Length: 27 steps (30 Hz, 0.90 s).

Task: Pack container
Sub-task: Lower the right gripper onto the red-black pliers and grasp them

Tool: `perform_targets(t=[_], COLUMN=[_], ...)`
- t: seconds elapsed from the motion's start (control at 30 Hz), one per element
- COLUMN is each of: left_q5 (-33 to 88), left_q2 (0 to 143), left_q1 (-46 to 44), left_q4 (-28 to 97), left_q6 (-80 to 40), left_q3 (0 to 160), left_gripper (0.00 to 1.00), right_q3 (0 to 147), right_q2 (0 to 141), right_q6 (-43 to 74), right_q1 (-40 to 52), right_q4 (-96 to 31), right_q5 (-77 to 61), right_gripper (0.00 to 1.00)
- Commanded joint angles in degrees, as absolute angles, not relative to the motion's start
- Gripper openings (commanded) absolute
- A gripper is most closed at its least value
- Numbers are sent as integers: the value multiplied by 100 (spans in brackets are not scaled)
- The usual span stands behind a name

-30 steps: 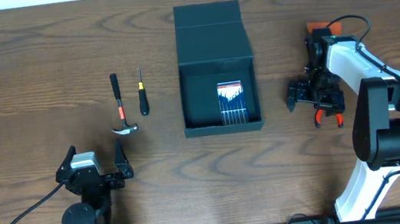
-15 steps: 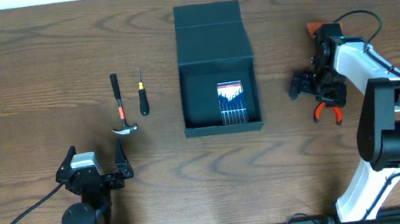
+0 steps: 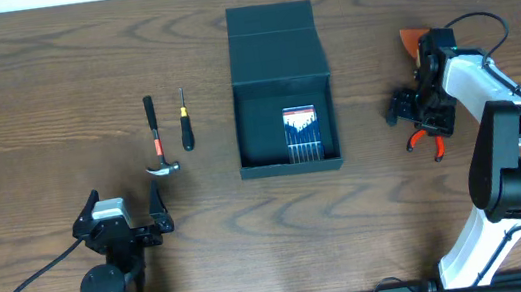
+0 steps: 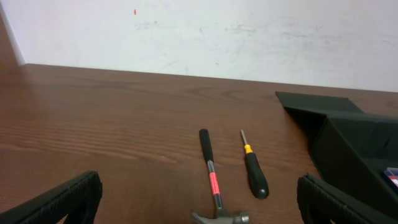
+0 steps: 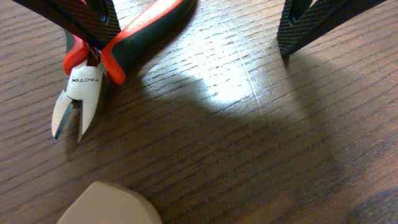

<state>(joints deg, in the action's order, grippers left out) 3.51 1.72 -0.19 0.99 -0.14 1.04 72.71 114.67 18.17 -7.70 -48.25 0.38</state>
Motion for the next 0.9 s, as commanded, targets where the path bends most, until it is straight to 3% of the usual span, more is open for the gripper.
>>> perform_targets(t=[0.0, 0.17, 0.33, 0.87], left_q5=[403, 403, 403, 403], left_q2=[134, 134, 134, 134], left_q1=[-45, -45, -45, -45], left_q4=[123, 123, 123, 123], left_q6=[19, 19, 19, 19], left_q3=[23, 23, 23, 23], left_gripper=[99, 99, 99, 99], right_q3=[6853, 6853, 6853, 6853], right_q2=[12226, 12226, 12226, 12226], right_q6=[1708, 1516, 1468, 1236], right_q1=[-854, -836, -768, -373], right_q4=[-4707, -4685, -4665, -4665], right_q5=[403, 231, 178, -30], right_gripper=[79, 66, 64, 23])
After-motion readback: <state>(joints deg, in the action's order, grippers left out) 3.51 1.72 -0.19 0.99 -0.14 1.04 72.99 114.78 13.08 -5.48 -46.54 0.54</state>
